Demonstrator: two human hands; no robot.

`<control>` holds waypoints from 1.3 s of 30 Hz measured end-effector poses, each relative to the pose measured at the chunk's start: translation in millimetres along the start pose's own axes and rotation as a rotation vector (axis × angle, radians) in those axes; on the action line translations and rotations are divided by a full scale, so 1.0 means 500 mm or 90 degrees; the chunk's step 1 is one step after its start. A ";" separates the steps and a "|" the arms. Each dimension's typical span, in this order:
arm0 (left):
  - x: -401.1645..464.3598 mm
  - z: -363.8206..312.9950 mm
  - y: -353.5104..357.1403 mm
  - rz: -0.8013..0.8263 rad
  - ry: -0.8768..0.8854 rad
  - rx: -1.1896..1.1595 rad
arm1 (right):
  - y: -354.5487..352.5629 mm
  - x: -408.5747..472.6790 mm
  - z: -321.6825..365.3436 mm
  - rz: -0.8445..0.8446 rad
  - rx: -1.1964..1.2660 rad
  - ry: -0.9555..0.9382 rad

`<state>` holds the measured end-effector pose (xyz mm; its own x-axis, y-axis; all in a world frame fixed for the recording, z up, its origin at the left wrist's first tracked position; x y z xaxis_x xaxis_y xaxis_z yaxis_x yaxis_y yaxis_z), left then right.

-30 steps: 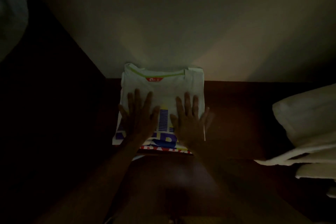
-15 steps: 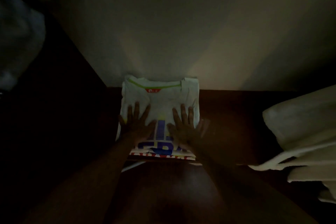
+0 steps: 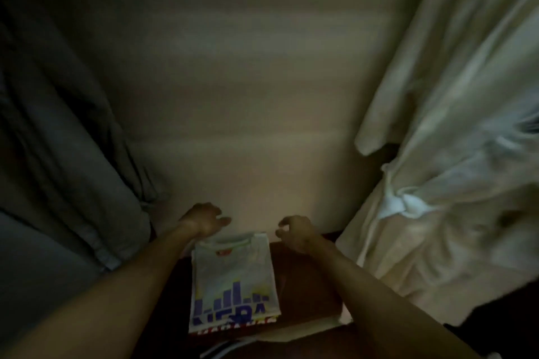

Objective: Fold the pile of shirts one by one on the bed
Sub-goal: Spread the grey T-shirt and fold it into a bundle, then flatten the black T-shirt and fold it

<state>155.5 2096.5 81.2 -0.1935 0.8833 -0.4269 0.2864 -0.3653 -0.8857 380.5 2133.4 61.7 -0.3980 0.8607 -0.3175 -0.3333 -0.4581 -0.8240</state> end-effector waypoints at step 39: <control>-2.196 -1.191 0.217 0.165 1.162 0.192 | -0.226 -2.640 -0.037 -0.587 0.016 0.839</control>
<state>957.9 1261.7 562.4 0.9960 -0.0864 -0.0217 -0.0529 -0.3778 -0.9244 959.1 1053.3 565.2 0.9090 0.4082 0.0840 -0.0500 0.3070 -0.9504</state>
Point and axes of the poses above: each hand's wrist, its own x-axis towards the middle knuckle, its own y-axis out of the palm, z = x × y, the point moved 7 cm from there along x, towards the middle knuckle
